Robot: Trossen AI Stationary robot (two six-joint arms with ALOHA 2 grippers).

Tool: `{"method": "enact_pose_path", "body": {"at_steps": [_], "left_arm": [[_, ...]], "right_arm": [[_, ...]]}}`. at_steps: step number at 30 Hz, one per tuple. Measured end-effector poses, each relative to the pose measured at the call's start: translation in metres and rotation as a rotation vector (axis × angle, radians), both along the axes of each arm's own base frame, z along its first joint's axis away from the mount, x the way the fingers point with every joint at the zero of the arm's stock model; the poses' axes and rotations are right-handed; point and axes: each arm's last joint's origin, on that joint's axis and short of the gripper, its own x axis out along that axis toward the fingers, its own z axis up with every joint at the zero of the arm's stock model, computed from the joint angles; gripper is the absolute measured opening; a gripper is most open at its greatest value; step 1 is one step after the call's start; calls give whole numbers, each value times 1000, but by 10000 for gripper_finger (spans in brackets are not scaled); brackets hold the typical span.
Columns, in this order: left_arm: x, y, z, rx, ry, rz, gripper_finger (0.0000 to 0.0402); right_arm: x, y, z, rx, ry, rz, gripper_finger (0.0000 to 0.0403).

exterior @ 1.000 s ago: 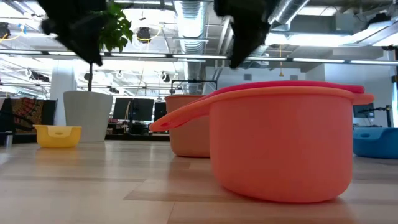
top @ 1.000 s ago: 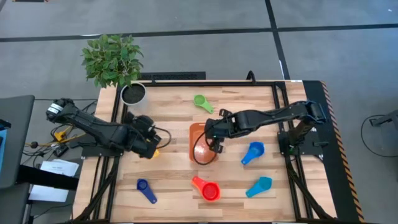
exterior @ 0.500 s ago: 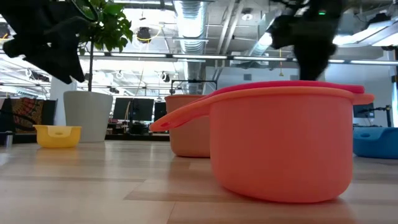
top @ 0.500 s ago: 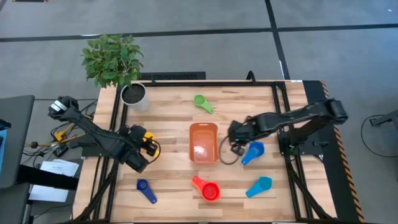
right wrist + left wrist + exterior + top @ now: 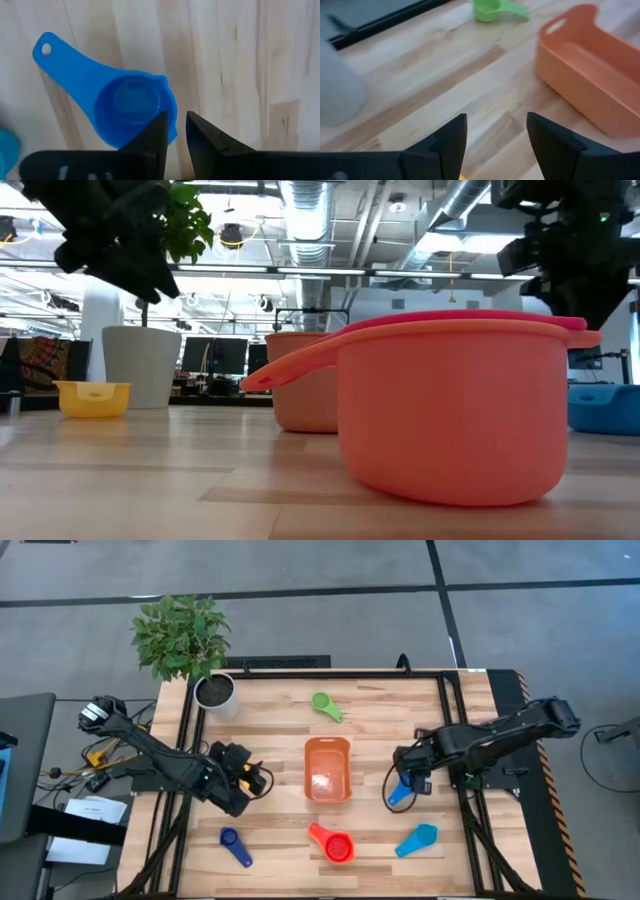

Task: Nest measuring cups in basket
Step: Stack the blue measuring cup on top of the red measuring cup

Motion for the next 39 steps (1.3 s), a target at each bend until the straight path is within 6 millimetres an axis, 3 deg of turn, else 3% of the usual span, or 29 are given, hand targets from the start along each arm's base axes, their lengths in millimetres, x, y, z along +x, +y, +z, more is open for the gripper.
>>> {"method": "enact_pose_path", "body": {"at_steps": [10,15,22,28,34,39], "left_arm": [[8,0,3,25,-17,-44,196],[8,-1,4,22,-24,-44,196],[8,-1,4,19,-28,-42,196],[8,-1,4,17,-30,-41,196],[10,-1,5,8,-60,-33,196],[17,-5,10,24,-112,-67,196]], "right_arm": [[12,11,-15,-32,54,221,163],[18,12,-27,-47,127,246,172],[24,10,-44,-78,209,248,137],[21,5,-55,-78,222,189,85],[19,-1,-43,-50,133,-37,14],[15,-2,-31,-30,40,-198,27]]}}
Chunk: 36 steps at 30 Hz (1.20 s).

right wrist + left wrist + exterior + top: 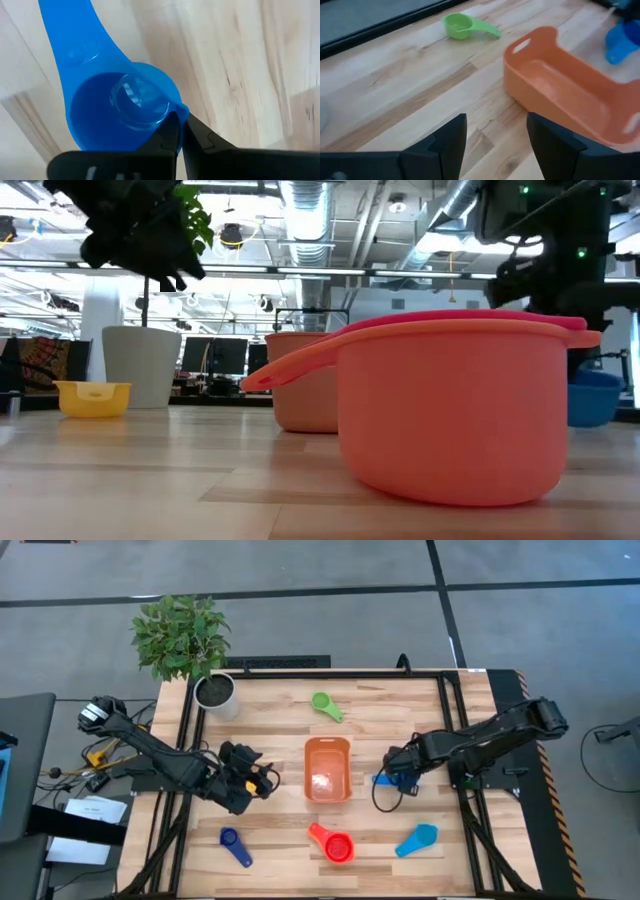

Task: Nest measuring cups in basket
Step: Stack the blue measuring cup on top of the red measuring cup

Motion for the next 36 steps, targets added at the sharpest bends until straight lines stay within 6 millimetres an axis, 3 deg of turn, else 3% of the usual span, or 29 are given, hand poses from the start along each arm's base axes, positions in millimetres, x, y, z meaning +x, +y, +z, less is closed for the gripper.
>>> {"method": "enact_pose_path", "body": {"at_steps": [7,11,16,20,31,36], "left_arm": [[15,-8,7,67,-54,-94,196],[36,-13,-1,93,-75,-135,196],[67,-15,-19,132,-96,-192,196],[86,-10,-16,131,-153,-160,196],[114,10,21,51,-265,-218,196],[121,14,30,-8,-285,-328,196]], "right_arm": [[-14,8,25,47,-175,-108,8],[-21,11,43,59,-353,-189,19],[-16,16,63,43,-630,-204,8],[-4,20,73,-5,-800,-172,10],[39,36,57,-82,-881,3,12],[46,38,52,-78,-880,27,16]]}}
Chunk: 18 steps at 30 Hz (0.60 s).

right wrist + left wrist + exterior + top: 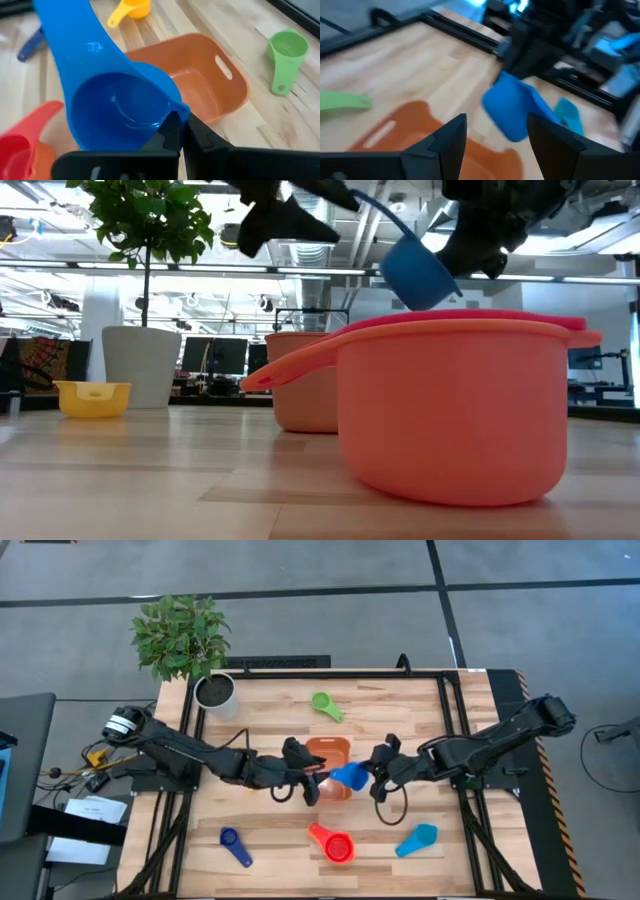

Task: Nest measuring cups in basket
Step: Stack the blue measuring cup on top of the red measuring cup

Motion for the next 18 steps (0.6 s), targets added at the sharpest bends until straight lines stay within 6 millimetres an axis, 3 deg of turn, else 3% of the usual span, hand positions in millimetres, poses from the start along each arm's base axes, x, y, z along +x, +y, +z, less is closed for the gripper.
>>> {"method": "enact_pose_path", "body": {"at_steps": [9,18], "left_arm": [[8,12,6,-210,-11,-277,196],[11,31,5,-211,-20,-173,196]], "right_arm": [[-4,-3,5,-93,-2,-14,15],[-7,-4,8,-124,2,-3,8]]}}
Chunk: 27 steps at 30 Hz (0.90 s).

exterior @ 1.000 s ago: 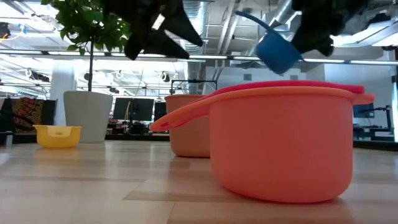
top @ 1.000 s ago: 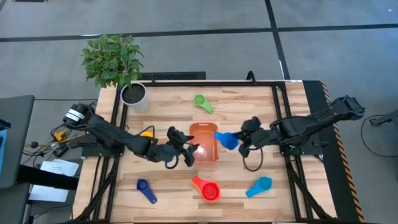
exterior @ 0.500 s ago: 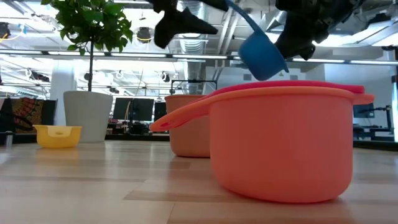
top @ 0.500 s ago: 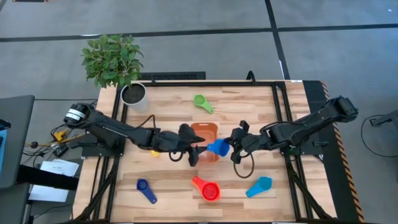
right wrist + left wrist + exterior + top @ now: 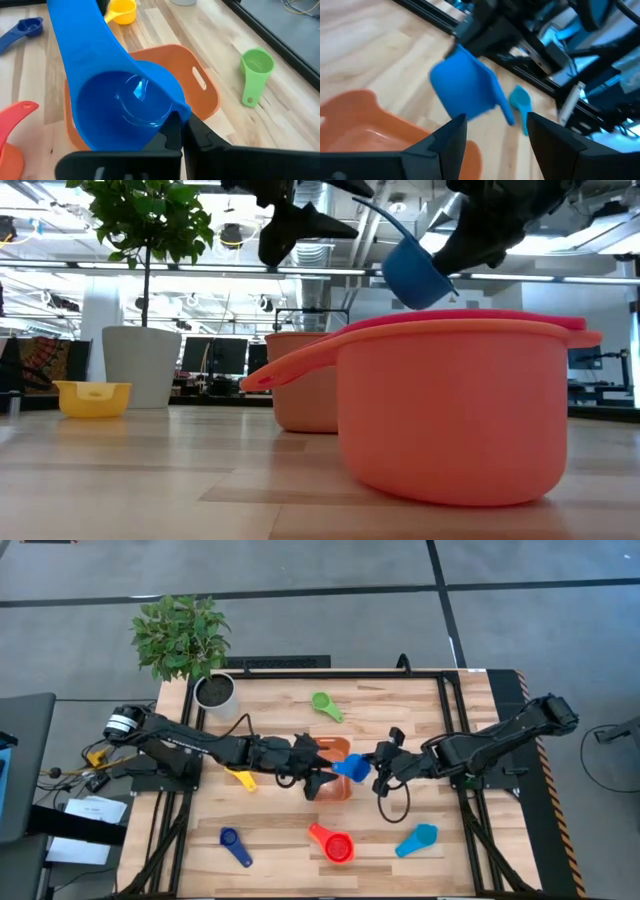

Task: Nest measuring cups in basket
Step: Stack the blue measuring cup on top of the red measuring cup

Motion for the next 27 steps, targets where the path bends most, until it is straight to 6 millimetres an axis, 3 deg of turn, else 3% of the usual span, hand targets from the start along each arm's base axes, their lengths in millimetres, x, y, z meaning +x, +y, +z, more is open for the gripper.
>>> {"method": "enact_pose_path", "body": {"at_steps": [8,10,15,16,22,27], "left_arm": [[1,6,1,52,-11,-11,181],[1,6,1,54,-11,-11,152],[1,6,1,32,-11,-93,26],[2,6,1,19,-11,-109,15],[1,6,1,15,-3,-118,3],[1,6,0,25,5,-120,1]], "right_arm": [[-1,1,-1,-5,12,6,11],[-1,1,-1,-6,12,6,9],[-1,1,-1,-8,14,10,12],[-1,1,-1,-9,15,11,14],[-1,2,-3,-49,50,63,21],[-5,9,-4,-147,88,102,69]]}}
